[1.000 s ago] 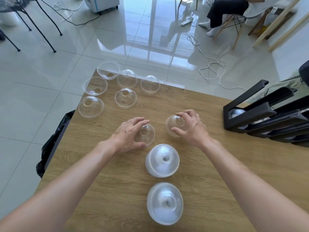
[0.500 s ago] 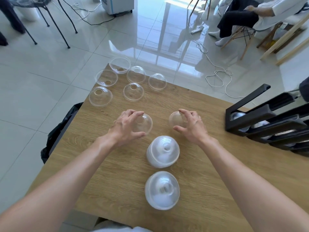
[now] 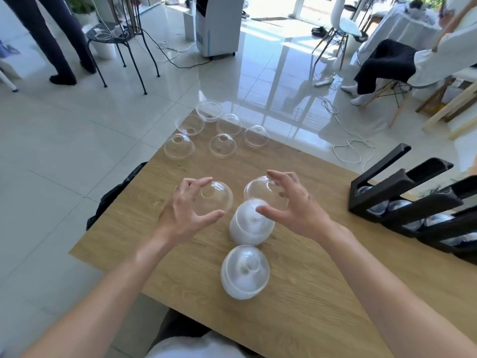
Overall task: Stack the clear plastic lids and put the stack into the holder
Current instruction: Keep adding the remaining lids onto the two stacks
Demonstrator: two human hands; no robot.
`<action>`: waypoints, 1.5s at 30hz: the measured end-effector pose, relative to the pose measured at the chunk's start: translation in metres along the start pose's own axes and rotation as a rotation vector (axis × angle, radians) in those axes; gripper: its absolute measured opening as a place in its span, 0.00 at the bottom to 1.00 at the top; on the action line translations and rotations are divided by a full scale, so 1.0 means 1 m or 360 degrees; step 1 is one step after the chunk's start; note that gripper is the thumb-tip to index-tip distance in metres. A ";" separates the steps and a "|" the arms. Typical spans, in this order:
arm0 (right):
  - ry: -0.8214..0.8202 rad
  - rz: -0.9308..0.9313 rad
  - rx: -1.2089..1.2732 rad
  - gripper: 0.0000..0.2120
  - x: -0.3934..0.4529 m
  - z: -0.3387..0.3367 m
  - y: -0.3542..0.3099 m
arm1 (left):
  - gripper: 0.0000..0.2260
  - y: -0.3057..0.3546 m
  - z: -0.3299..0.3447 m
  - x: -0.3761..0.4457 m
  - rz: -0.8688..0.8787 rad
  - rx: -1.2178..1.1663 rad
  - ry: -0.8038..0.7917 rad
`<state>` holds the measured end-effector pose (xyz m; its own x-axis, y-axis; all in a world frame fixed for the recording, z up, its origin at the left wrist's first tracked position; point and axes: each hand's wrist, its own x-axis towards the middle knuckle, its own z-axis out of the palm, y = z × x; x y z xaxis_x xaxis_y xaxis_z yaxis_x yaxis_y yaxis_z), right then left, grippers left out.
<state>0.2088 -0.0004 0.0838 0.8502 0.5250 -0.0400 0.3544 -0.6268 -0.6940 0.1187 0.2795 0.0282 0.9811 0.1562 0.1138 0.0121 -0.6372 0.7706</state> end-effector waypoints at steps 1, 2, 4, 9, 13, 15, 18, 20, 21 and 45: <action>-0.0036 -0.0016 -0.0039 0.41 -0.002 0.005 0.000 | 0.37 0.000 -0.002 -0.008 -0.0022 0.0001 0.0017; -0.0076 -0.0024 -0.0081 0.42 -0.004 0.009 0.000 | 0.37 0.000 -0.004 -0.015 -0.0039 0.0013 0.0027; -0.0177 -0.0041 -0.0182 0.43 -0.007 0.019 0.003 | 0.39 -0.002 -0.010 -0.027 -0.0082 0.0003 0.0039; -0.0330 -0.0039 -0.0164 0.42 -0.012 0.039 0.018 | 0.39 0.006 -0.021 -0.055 -0.0199 -0.0128 0.0076; -0.0326 -0.0040 -0.0069 0.42 -0.013 0.040 0.026 | 0.38 0.028 -0.014 -0.074 -0.0090 -0.0172 -0.0092; -0.0329 -0.0037 -0.0054 0.44 -0.012 0.040 0.026 | 0.38 0.040 -0.005 -0.081 0.0011 -0.0129 -0.0198; -0.0282 0.0003 0.0051 0.48 -0.014 0.037 0.029 | 0.37 0.051 0.010 -0.089 0.0197 -0.0075 -0.0365; -0.0252 0.0073 0.0173 0.49 -0.017 0.034 0.031 | 0.37 0.052 0.018 -0.094 0.0268 -0.0074 -0.0425; -0.0239 0.0105 0.0223 0.48 -0.019 0.033 0.032 | 0.37 0.052 0.021 -0.097 0.0278 -0.0066 -0.0439; -0.0153 0.0109 0.0355 0.37 -0.013 0.030 0.042 | 0.41 0.047 0.048 -0.101 0.0263 0.0080 -0.0587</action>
<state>0.2005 -0.0160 0.0336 0.8246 0.5445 -0.1534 0.1932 -0.5260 -0.8283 0.0298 0.1976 0.0226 0.9739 -0.2267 -0.0058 -0.1513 -0.6685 0.7282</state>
